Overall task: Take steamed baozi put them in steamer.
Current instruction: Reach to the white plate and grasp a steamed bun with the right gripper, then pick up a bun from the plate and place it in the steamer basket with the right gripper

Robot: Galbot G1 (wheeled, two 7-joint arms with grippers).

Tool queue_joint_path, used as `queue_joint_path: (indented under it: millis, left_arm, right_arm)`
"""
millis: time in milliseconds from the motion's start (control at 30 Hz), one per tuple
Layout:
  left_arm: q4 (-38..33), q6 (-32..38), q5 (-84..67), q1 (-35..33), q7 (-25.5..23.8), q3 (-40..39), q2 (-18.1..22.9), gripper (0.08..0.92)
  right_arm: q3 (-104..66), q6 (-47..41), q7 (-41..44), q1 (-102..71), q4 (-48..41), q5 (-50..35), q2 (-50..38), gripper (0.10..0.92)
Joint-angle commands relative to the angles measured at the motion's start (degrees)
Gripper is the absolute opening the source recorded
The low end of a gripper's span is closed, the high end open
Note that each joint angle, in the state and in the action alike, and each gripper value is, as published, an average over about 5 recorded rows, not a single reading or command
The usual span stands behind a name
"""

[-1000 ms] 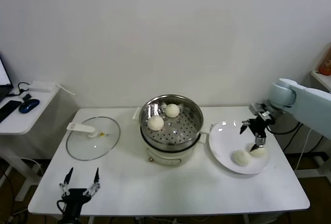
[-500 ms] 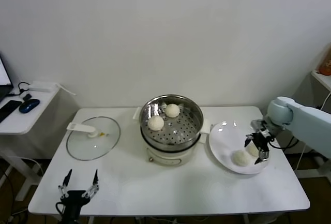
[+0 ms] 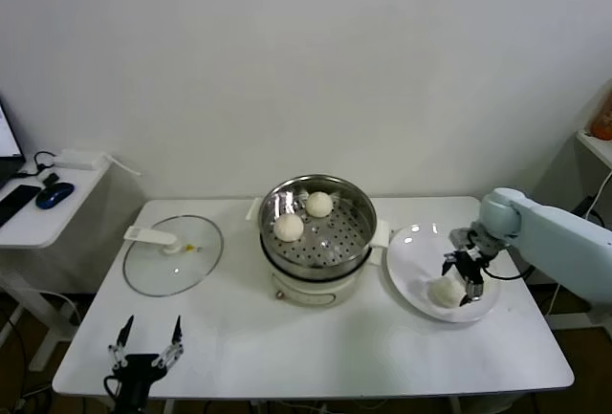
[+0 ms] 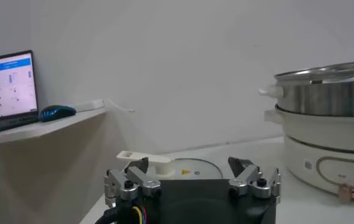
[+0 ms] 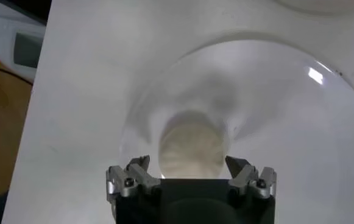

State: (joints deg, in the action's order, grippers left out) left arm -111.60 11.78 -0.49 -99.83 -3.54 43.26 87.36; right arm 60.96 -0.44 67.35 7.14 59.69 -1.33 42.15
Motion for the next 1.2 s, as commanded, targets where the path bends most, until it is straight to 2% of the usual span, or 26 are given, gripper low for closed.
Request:
queue_joint_path:
  millis: [33,333,633,900,1200]
  left_arm:
    - [0.24,0.03,0.04,0.02,0.00,-0.04,-0.02,0.823]
    - [0.47,-0.05,0.01,0.13,0.00,-0.10,-0.01,0.823]
    - [0.65,-0.10,-0.02,0.25,-0.01,-0.01,-0.06,0.823]
    - [0.72,-0.15,0.00,0.39,0.00,0.04,-0.03,0.823]
    - [0.81,-0.19,-0.04,0.58,0.02,0.11,-0.07,0.823]
  right_arm:
    - [-1.44,0.18,-0.27,-1.52,-1.95,1.33,1.69,0.823]
    - [-2.23,0.36,0.13,-2.12,-2.33,2.95,2.26,0.823]
    - [-2.39,0.39,0.37,-2.12,-2.55,3.24,2.42,0.734]
    - [-2.48,0.49,0.48,-1.68,-1.93,3.09,2.18,0.721]
    - [0.76,3.19,1.47,5.69,7.19,2.11,-1.25,0.713]
